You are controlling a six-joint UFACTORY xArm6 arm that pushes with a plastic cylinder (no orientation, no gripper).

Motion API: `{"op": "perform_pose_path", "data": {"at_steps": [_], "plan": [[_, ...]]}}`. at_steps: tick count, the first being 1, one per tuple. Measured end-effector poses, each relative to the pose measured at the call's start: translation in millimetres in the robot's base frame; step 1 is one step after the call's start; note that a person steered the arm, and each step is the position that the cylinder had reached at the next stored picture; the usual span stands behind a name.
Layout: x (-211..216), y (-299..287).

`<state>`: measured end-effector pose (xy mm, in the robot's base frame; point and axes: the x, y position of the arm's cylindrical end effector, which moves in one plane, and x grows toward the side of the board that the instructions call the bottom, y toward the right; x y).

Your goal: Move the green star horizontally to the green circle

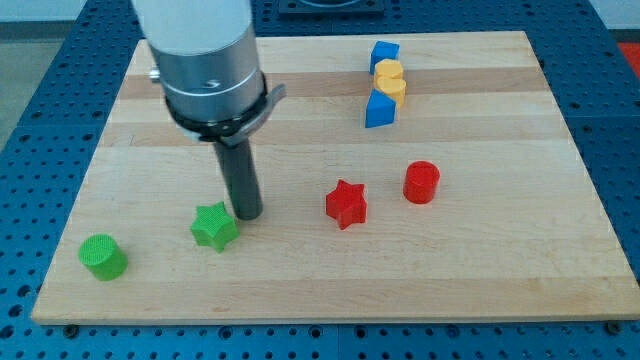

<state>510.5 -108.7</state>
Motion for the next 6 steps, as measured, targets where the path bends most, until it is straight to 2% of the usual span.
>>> {"op": "perform_pose_path", "data": {"at_steps": [1,3,4,6], "plan": [[20.6,-38.2],[8.3,-28.8],[13.7,-42.8],[13.6,45.4]]}}
